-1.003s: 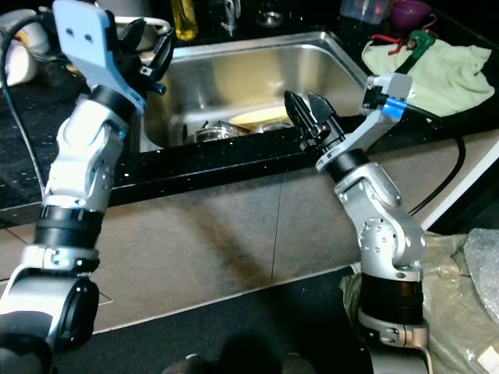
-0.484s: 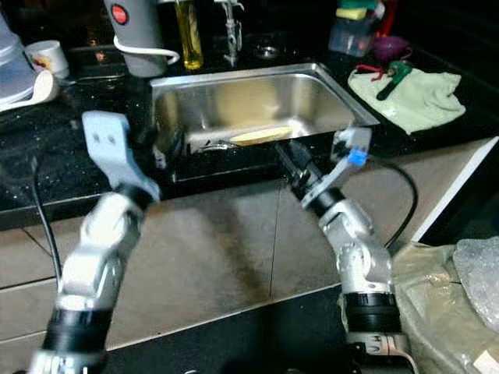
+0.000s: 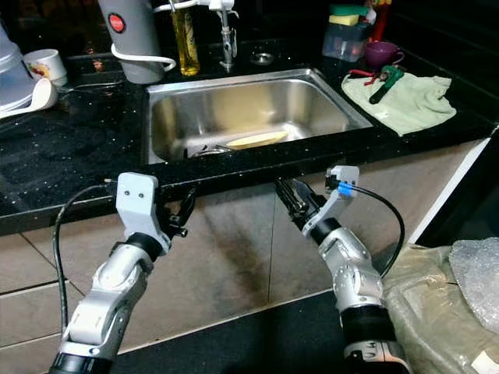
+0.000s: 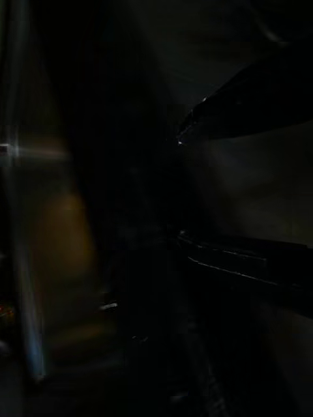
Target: Kitchen organization
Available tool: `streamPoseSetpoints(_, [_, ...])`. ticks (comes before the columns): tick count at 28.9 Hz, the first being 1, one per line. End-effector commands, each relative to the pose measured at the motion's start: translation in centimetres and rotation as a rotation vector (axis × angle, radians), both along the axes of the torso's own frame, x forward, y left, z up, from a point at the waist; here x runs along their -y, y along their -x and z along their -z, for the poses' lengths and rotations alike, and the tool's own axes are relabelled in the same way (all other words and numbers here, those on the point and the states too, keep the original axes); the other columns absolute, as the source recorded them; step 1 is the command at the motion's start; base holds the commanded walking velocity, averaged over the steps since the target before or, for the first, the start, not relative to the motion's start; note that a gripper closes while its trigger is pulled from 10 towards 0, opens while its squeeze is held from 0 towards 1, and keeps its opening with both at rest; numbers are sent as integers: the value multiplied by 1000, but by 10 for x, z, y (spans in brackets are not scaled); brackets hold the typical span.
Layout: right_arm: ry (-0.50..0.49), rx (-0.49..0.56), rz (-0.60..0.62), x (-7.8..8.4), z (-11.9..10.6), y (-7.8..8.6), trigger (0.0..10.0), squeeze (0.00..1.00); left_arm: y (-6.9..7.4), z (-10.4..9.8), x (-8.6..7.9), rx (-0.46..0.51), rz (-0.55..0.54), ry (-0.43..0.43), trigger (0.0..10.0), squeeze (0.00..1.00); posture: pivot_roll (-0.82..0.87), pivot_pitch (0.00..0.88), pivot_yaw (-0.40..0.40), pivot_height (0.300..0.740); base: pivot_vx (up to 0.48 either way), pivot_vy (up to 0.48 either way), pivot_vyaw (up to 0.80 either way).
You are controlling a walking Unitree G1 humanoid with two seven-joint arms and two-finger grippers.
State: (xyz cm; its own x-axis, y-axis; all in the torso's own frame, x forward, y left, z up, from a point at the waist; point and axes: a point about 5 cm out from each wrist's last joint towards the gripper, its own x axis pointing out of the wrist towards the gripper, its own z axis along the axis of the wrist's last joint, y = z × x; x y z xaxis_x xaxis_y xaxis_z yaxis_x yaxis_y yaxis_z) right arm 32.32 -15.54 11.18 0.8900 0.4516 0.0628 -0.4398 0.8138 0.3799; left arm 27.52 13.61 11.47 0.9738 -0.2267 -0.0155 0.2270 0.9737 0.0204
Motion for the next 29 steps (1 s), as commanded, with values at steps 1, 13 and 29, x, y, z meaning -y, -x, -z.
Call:
streamPoseSetpoints(1, [29, -18, -21, -2, 8, 2, 10000, 0, 4, 13, -2, -40, 6, -42, 10000, 0, 11, 0, -9, 732, 480, 0, 0])
streamPoseSetpoints(13, [27, -25, -44, -5, 14, 0, 10000, 0, 5, 12, -1, -41, 0, 0, 10000, 0, 14, 0, -13, 732, 160, 0, 0])
streamPoseSetpoints(29, [46, -28, -108, -9, 19, 2, 10000, 0, 6, 17, 1, -52, 19, 2, 10000, 0, 16, 0, -17, 732, 0, 0, 0])
